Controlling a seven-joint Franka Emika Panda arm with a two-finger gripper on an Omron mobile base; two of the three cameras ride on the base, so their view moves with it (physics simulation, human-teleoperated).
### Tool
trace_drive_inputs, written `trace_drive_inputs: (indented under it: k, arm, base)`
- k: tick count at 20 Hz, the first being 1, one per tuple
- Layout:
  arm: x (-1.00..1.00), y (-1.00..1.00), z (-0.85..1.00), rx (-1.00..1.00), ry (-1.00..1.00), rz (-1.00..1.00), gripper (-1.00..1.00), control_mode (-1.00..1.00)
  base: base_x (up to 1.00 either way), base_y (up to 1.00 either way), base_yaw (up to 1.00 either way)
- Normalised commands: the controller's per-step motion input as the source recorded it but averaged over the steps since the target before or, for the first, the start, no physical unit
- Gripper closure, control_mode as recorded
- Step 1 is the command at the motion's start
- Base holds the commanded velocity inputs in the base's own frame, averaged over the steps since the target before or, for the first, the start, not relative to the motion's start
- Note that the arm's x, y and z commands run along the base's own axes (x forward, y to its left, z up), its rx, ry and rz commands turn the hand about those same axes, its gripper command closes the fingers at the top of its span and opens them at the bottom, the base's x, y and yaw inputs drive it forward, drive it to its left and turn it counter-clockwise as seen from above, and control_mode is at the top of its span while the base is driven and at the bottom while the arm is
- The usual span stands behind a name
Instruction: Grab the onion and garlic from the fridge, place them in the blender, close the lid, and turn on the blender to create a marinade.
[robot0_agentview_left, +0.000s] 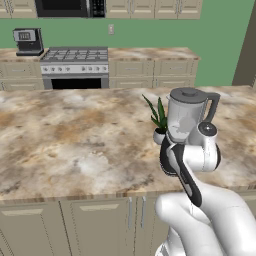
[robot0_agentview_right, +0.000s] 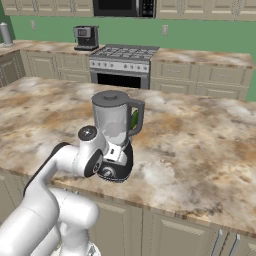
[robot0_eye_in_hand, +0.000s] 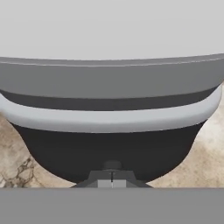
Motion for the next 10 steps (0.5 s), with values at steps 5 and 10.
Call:
trace_drive_inputs:
  k: [5,10]
  arm:
    - [0.00,-0.02,-0.04,0.00,0.00,0.00,1.00,-1.00]
    - [0.03,0.00,-0.08,0.00,0.00,0.00,1.00,-1.00]
  base:
    - [0.00,0.00,0.00]
    - [0.00,0.00,0.00]
